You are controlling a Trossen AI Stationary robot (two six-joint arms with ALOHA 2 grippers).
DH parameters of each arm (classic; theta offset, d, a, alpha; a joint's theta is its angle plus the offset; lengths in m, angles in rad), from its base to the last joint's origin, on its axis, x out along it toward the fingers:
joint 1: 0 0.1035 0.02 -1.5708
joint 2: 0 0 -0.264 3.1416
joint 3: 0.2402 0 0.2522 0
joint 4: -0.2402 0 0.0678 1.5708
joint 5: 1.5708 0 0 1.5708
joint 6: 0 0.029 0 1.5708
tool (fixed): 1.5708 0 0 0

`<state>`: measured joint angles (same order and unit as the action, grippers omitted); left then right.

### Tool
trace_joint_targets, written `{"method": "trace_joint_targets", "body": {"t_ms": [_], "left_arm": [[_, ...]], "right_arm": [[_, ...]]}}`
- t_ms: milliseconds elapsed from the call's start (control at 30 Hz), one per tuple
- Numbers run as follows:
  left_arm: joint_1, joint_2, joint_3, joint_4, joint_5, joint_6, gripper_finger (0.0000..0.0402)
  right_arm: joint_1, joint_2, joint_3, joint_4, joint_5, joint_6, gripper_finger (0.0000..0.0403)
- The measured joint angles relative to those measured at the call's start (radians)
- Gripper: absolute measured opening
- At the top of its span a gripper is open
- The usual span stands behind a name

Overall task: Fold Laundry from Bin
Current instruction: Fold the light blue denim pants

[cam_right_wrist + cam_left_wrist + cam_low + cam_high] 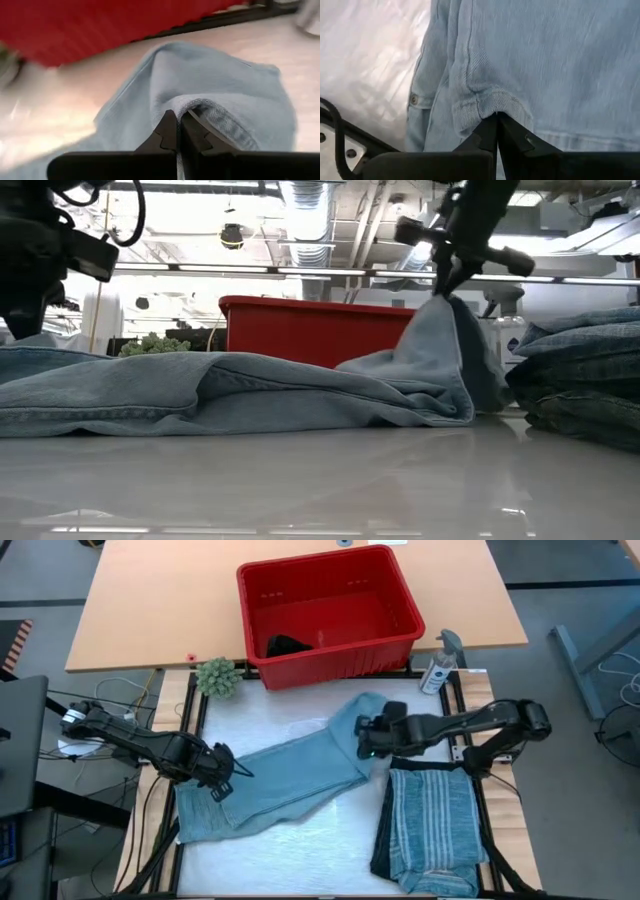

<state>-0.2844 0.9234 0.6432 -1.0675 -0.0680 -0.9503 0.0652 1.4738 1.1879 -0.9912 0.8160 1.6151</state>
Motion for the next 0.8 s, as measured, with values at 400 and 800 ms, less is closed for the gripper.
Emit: {"method": "trace_joint_targets", "body": {"t_ms": [400,800], "left_arm": [[0.004,0.09,0.0,0.068,-0.008,-0.068,0.0],[0.005,0.149,0.0,0.072,0.01,-0.064,0.0]], "right_arm": [[0.212,0.184,0.147,0.259,0.2,-0.491,0.0025],[0.256,0.393,0.31,0.693,0.117,-0.984,0.0025]]}}
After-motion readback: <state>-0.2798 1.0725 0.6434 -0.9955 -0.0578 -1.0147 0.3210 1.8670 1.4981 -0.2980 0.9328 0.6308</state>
